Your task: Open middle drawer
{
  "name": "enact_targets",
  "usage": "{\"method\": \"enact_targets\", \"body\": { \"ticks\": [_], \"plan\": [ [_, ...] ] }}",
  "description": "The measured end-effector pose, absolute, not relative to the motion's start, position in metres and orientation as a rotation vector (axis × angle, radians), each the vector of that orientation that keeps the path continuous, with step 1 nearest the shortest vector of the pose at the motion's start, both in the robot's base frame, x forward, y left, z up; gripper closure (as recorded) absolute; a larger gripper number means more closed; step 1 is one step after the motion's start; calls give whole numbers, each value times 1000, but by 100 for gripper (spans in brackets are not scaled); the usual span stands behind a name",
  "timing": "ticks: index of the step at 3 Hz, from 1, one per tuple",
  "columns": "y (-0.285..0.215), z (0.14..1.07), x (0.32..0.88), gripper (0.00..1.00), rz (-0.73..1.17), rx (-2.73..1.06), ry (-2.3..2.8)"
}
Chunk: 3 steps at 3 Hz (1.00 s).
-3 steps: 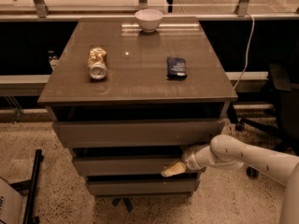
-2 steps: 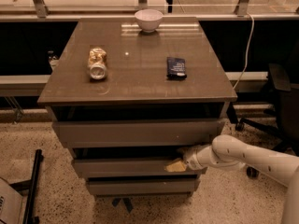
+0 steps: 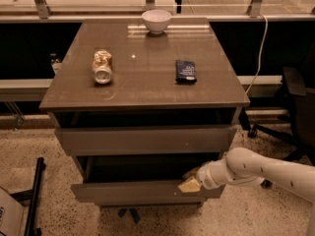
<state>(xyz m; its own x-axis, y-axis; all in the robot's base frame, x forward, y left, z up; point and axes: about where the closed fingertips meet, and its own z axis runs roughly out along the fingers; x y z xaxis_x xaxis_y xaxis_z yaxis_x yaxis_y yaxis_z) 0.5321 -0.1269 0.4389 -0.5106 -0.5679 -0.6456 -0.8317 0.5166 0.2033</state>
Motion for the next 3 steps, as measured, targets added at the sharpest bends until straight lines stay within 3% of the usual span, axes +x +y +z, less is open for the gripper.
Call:
{"method": "enact_targets", "body": {
  "ticks": [2, 3],
  "plan": [
    [-123, 440, 532, 5, 645, -1172, 2253],
    [-116, 446, 528, 2, 541, -1253, 2257]
  ]
}}
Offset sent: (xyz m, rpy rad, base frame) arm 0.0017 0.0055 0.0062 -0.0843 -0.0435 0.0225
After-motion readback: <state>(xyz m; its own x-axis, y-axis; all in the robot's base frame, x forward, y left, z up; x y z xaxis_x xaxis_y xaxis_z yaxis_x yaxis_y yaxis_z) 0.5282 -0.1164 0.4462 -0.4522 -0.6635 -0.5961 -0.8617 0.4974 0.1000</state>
